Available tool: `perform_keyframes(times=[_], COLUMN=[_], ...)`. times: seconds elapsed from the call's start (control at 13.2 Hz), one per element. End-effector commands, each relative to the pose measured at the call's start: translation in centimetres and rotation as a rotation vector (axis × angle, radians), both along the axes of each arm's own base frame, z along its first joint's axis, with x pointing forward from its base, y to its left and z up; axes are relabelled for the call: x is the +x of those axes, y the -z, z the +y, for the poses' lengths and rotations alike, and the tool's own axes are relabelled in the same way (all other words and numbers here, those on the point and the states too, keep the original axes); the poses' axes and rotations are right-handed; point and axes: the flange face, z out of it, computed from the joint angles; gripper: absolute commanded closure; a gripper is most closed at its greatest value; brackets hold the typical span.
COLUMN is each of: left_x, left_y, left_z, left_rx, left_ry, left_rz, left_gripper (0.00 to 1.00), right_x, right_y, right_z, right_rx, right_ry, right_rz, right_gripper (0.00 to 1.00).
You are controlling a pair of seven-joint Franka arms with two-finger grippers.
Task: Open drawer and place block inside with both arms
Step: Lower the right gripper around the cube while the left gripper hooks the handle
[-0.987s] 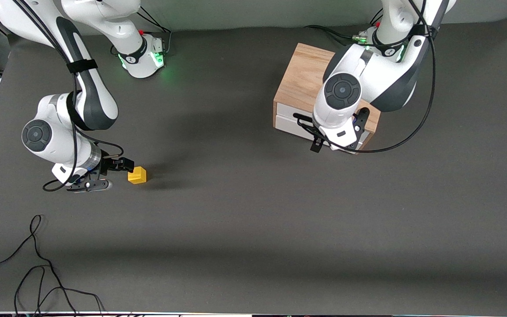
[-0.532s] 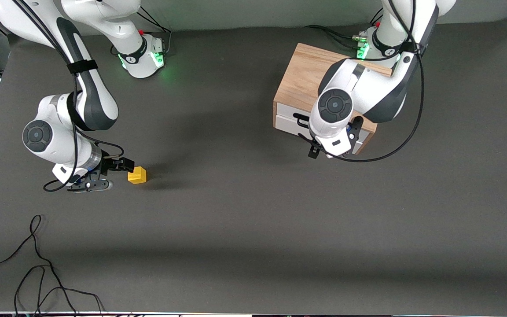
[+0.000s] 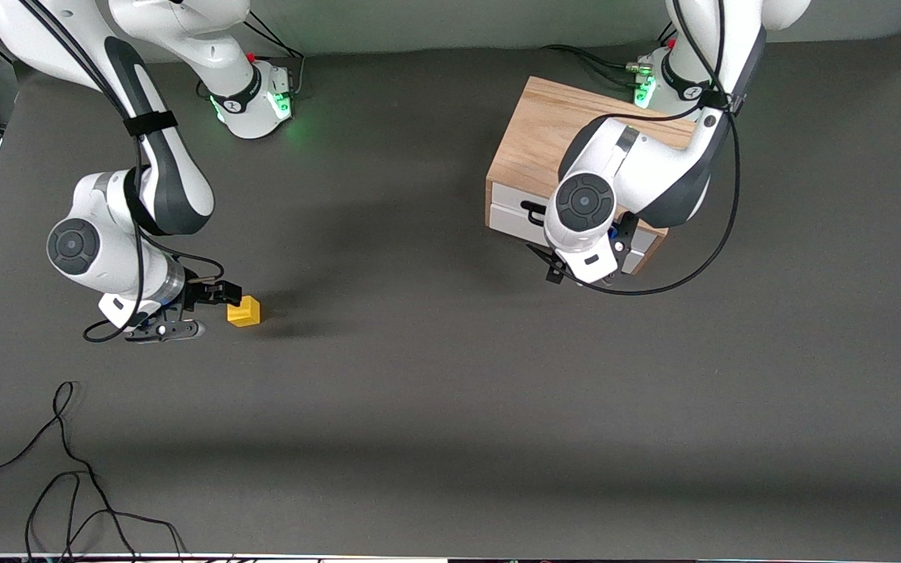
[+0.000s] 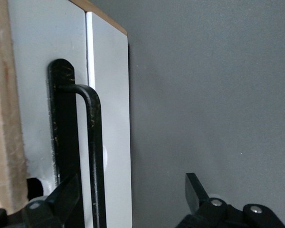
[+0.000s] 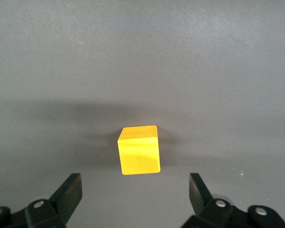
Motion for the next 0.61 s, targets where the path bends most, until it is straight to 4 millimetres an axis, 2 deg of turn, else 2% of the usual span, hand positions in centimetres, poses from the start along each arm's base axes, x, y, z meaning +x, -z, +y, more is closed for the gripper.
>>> perform_keyframes(times=[0.0, 0.23, 0.53], left_x=[-0.3, -0.3, 0.0], left_y=[1.1, 1.8, 2.7], left_z=[-0.4, -0.6, -0.8], left_rx=[0.021, 0.021, 0.014], left_ry=[-0.012, -0.010, -0.010], left_rz=[0.002, 0.002, -0.006], left_gripper=[0.00, 0.00, 0.00], right_x=[0.4, 0.5, -0.2], right_y=[1.2, 3.1, 6.1], right_z=[0.6, 0.8, 0.6], right_rx=[-0.013, -0.015, -0.019], right_ry=[-0.008, -0.013, -0.017], right_rz=[-0.024, -0.042, -0.060], right_gripper=[0.00, 0.00, 0.00])
